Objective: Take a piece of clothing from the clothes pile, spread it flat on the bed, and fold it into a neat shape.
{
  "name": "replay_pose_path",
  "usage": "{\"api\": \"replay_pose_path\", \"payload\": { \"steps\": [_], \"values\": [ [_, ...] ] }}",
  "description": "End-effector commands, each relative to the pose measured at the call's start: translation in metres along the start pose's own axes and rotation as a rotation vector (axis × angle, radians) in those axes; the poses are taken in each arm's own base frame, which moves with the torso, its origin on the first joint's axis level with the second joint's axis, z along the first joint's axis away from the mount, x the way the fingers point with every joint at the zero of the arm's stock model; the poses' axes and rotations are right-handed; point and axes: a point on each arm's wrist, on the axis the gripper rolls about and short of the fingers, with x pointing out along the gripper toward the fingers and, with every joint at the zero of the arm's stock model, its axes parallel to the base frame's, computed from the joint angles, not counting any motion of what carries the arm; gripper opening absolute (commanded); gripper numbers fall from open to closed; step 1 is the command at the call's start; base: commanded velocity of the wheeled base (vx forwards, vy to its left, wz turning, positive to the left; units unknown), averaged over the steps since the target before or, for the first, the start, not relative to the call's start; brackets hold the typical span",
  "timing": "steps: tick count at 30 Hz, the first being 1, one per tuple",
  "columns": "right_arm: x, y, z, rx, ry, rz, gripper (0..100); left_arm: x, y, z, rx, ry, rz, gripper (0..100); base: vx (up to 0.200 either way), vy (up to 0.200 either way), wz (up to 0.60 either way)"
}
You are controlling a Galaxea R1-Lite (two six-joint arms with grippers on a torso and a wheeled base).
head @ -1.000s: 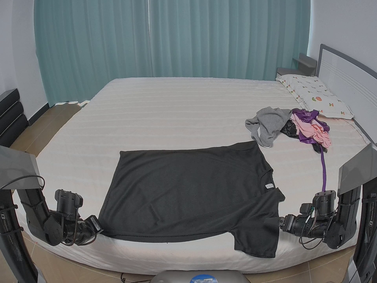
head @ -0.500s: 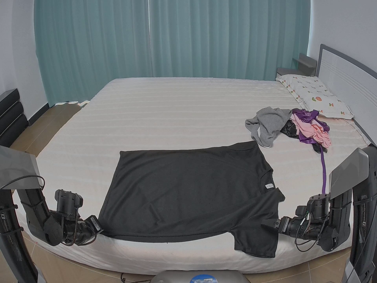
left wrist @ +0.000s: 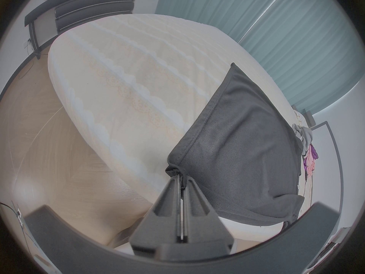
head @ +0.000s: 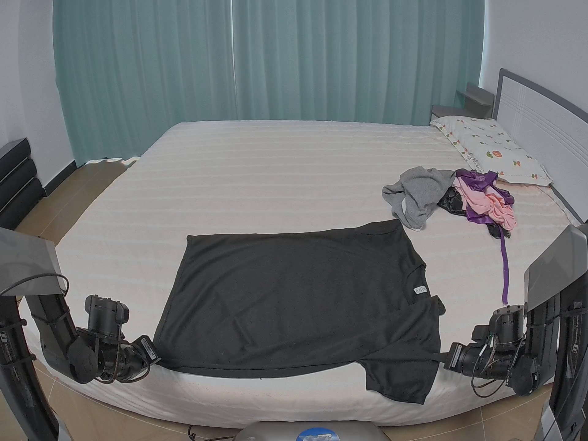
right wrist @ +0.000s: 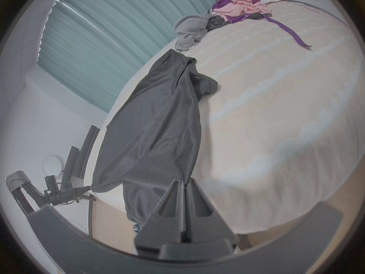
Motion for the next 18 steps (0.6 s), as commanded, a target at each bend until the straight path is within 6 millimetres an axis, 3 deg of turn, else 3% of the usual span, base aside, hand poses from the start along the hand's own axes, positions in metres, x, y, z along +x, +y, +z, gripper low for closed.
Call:
{"api": "replay_pose_path", "payload": {
  "steps": [1,7,18],
  "values": [
    [-0.019,0.005,0.003,-0.002,-0.036,0.012,0,-0.004,-0.001,0.001,0.001,-0.012,-0.004,0,0.000,0.000,0.00],
    [-0.032,0.005,0.009,0.017,-0.069,0.003,0,-0.010,0.000,0.000,0.012,-0.021,-0.006,0,0.000,0.000,0.00],
    [-0.059,0.010,-0.001,0.017,0.069,-0.075,0,-0.016,0.003,-0.003,0.037,-0.034,0.010,0,0.000,0.000,0.00]
  ]
}}
